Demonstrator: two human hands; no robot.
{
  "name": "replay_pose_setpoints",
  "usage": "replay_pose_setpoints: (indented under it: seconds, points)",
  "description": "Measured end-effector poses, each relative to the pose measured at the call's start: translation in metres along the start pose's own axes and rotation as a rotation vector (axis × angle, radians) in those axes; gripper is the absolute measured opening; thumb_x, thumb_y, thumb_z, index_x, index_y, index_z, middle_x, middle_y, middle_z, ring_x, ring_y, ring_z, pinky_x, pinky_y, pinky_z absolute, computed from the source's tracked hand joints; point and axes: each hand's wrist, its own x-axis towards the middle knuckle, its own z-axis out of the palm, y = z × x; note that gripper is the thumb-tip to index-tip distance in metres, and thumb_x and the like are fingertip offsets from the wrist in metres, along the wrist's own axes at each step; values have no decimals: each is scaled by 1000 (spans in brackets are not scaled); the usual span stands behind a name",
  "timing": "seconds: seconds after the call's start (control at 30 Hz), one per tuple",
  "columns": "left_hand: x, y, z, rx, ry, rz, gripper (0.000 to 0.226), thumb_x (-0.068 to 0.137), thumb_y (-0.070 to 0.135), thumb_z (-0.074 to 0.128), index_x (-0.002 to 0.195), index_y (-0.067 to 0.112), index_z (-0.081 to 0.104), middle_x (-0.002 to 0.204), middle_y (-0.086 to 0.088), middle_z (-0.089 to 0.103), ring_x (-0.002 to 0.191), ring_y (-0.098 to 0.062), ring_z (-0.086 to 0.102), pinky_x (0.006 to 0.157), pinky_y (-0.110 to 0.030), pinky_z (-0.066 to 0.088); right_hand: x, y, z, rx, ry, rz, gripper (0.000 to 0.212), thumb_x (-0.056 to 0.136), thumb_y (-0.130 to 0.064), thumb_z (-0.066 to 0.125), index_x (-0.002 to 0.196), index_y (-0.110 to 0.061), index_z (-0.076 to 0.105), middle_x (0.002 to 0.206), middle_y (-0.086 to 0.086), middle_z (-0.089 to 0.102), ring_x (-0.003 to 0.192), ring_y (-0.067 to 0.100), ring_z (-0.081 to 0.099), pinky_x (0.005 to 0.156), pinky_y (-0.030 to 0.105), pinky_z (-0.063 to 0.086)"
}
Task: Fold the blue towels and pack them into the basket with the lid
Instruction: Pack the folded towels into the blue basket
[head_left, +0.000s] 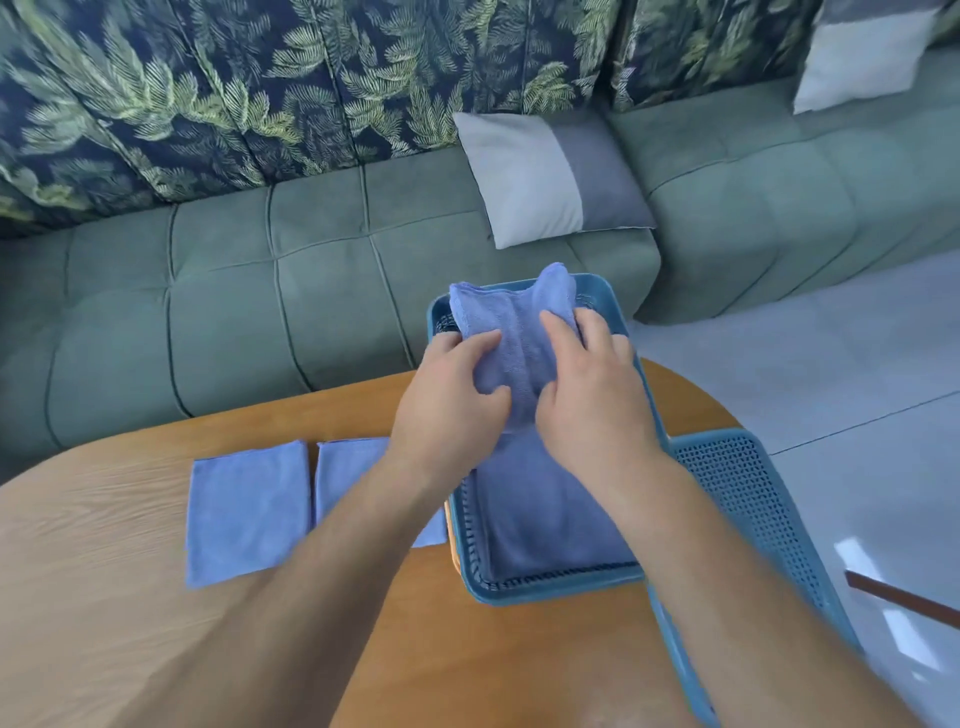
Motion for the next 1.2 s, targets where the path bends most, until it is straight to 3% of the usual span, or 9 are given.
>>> replay_pose_setpoints:
  seconds: [0.13,0.23,0.3,0.4,0.6,0.83,0.97,1.03,1.2]
  points:
    - [30,-6,29,175,-95,-90,51,91,16,58,141,19,52,139,-1,44,120,-19,53,89,-20,35,27,24,17,-24,-139,16,67,86,-8,58,149,-17,34,151,11,29,120,33,41,98,40,41]
    - [35,-13,41,488,-51,-130,20,90,22,61,107,12,57,139,-12,37,117,-31,48,90,-30,35,35,33,35,-178,-178,80,53,91,-16,56,142,-9,40,160,17,16,132,34,34,104,37,36]
    - [32,-18,48,767,18,27,37,92,36,65,123,20,56,157,-13,24,139,-33,30,104,-37,22,38,35,42,-288,-93,50,52,97,-21,49,146,-6,38,166,19,1,146,35,20,113,38,29]
    - [40,-21,49,908,-52,208,67,96,49,55,154,30,29,167,-6,13,155,-24,6,120,-43,0,42,34,56,-315,-99,-131,64,105,-30,35,161,-16,7,167,17,-14,155,34,-10,125,44,7]
    - [62,-30,57,1083,-323,130,92,90,75,35,160,23,7,167,-7,11,154,-23,13,123,-49,0,41,52,93,-311,-248,-122,58,109,-42,10,161,-24,-11,165,11,-26,152,28,-23,125,46,-6]
    - [51,-28,39,984,-235,234,82,94,69,37,159,26,14,167,-2,17,154,-19,14,123,-46,-2,36,41,62,-220,-309,-103,59,109,-40,17,162,-22,-2,167,12,-16,154,29,-17,126,45,-6]
    - [13,-43,4,657,120,284,57,102,50,39,152,23,42,159,2,37,150,-18,27,122,-43,10,0,0,34,10,39,-165,56,104,-31,35,158,-14,30,165,18,20,155,33,13,124,49,18]
    - [-5,-56,-16,575,183,234,55,102,48,34,151,24,43,158,5,39,149,-16,29,122,-40,12,-17,-32,27,90,167,-205,56,99,-27,44,153,-13,41,161,16,33,152,33,26,118,47,30]
    - [-34,-101,-47,440,166,115,54,99,42,32,149,24,44,157,4,40,147,-17,32,121,-41,24,-48,-104,50,189,85,-259,58,94,-12,61,149,-13,46,159,14,37,148,32,34,111,46,40]
